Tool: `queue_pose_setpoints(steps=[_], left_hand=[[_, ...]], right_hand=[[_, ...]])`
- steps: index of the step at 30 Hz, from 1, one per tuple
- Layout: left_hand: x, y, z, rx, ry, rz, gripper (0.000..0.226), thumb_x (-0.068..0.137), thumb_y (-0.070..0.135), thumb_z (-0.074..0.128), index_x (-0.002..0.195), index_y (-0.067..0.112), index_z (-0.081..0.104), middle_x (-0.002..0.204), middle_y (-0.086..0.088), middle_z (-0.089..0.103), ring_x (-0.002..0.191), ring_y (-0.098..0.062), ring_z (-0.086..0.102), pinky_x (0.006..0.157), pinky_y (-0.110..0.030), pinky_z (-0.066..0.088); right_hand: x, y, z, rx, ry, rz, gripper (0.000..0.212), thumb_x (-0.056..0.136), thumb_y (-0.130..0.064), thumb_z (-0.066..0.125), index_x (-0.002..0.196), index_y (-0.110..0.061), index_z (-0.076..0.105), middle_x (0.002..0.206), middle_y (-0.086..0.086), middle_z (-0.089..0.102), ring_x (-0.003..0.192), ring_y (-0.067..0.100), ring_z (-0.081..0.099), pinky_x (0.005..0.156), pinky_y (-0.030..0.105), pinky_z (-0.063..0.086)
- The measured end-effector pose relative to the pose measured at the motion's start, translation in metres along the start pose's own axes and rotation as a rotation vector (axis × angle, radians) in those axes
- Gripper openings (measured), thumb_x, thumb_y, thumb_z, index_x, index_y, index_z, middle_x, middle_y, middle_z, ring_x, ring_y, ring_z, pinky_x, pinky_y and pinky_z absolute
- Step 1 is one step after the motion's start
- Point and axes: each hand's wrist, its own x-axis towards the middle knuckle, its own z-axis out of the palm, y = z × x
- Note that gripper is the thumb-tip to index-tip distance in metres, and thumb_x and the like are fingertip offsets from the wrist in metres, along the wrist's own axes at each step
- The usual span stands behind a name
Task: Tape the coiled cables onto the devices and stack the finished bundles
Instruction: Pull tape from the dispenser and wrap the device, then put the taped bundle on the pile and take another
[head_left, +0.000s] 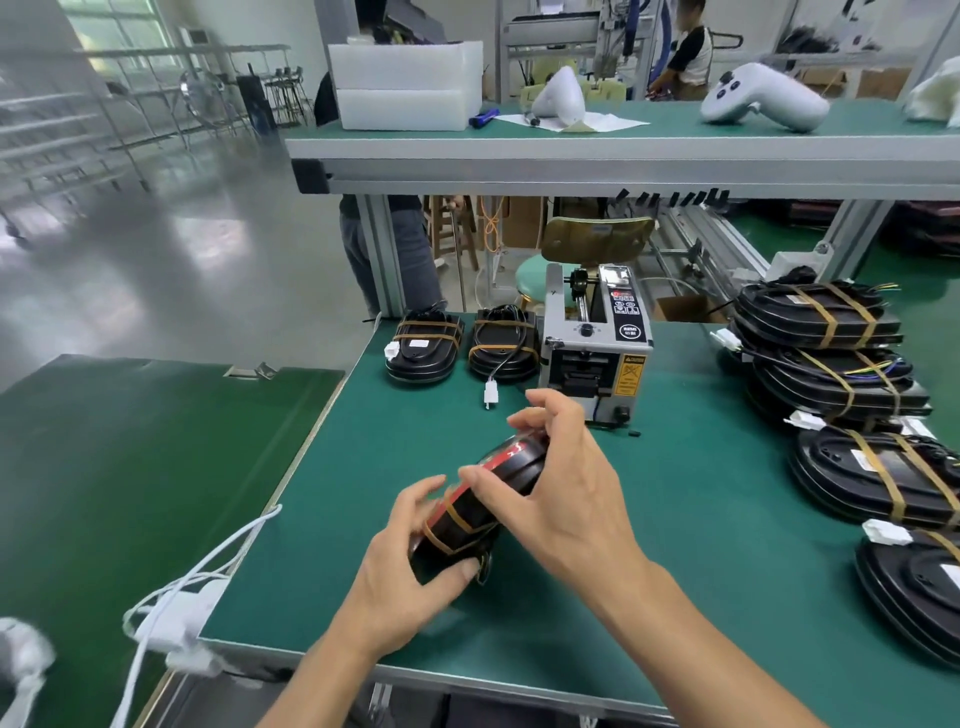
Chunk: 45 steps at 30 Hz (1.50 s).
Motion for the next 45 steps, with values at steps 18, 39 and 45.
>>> queue_pose_setpoints(steps=[18, 39, 45], left_hand=[[0.006, -0.015, 0.0, 0.005, -0.015, -0.03, 0.058, 0.095, 0.056, 0.077, 0.146, 0.035, 0.058, 0.13, 0.003, 0.074, 0.121, -0.02, 0.071, 0.108, -0.048, 0.055], [0.007, -0.016, 0.0, -0.056, -0.044, -0.028, 0.061, 0.095, 0.06, 0.077, 0.148, 0.039, 0.056, 0.133, 0.002, 0.073, 0.125, -0.023, 0.069, 0.108, -0.028, 0.052], [0.007, -0.012, -0.001, -0.066, -0.044, -0.018, 0.06, 0.095, 0.059, 0.076, 0.148, 0.038, 0.057, 0.134, 0.003, 0.073, 0.126, -0.022, 0.069, 0.108, -0.025, 0.051]], right_hand=[[0.025, 0.021, -0.052, 0.636, -0.249, 0.321, 0.021, 0.098, -0.009, 0.068, 0.079, -0.012, 0.076, 0.115, -0.006, 0.078, 0.107, 0.006, 0.072, 0.104, 0.032, 0.048], [0.025, 0.027, -0.046, 0.539, -0.183, 0.307, 0.023, 0.096, -0.015, 0.071, 0.075, -0.021, 0.078, 0.108, -0.014, 0.078, 0.105, 0.004, 0.071, 0.096, 0.03, 0.048], [0.023, 0.024, -0.046, 0.493, -0.166, 0.304, 0.022, 0.095, -0.017, 0.071, 0.074, -0.021, 0.076, 0.107, -0.017, 0.078, 0.105, 0.004, 0.071, 0.102, 0.035, 0.05]])
